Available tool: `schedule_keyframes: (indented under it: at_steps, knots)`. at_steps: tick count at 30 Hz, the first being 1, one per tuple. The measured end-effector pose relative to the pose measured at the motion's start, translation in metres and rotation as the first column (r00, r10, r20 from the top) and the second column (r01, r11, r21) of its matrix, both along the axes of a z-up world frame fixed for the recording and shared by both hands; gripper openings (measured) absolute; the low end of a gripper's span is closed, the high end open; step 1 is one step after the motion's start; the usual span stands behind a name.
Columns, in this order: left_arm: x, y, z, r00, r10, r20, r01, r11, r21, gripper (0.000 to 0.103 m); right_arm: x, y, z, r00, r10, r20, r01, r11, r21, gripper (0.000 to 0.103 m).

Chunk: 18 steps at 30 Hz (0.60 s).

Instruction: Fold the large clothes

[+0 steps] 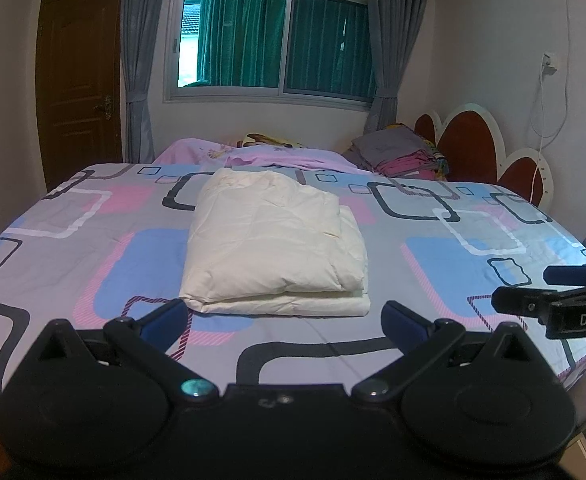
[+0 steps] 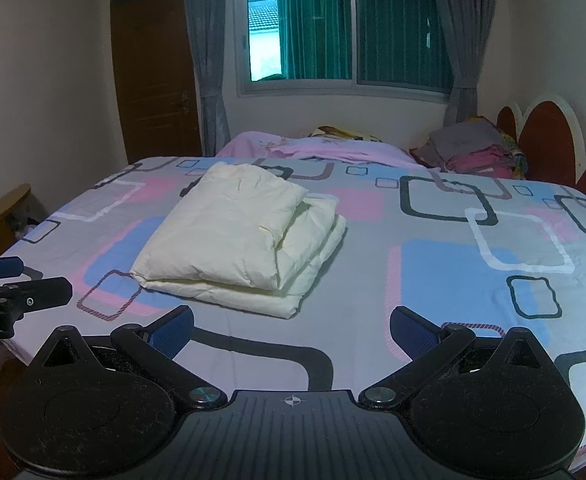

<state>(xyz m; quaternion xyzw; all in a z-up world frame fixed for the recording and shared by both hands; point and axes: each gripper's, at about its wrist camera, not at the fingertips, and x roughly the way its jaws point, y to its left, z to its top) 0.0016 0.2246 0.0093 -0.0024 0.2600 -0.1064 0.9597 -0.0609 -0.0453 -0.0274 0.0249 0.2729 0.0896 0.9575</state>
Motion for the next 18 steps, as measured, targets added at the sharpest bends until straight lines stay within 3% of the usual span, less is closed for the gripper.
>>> schedule_keyframes:
  at_steps: [18]
  knots:
    - [0.0005,-0.0002,0.0007,1.000,-0.004,0.002,0.004,1.000,0.000,0.103,0.0002,-0.0006,-0.0005,1.000,0.000,0.002,0.000,1.000,-0.004,0.103]
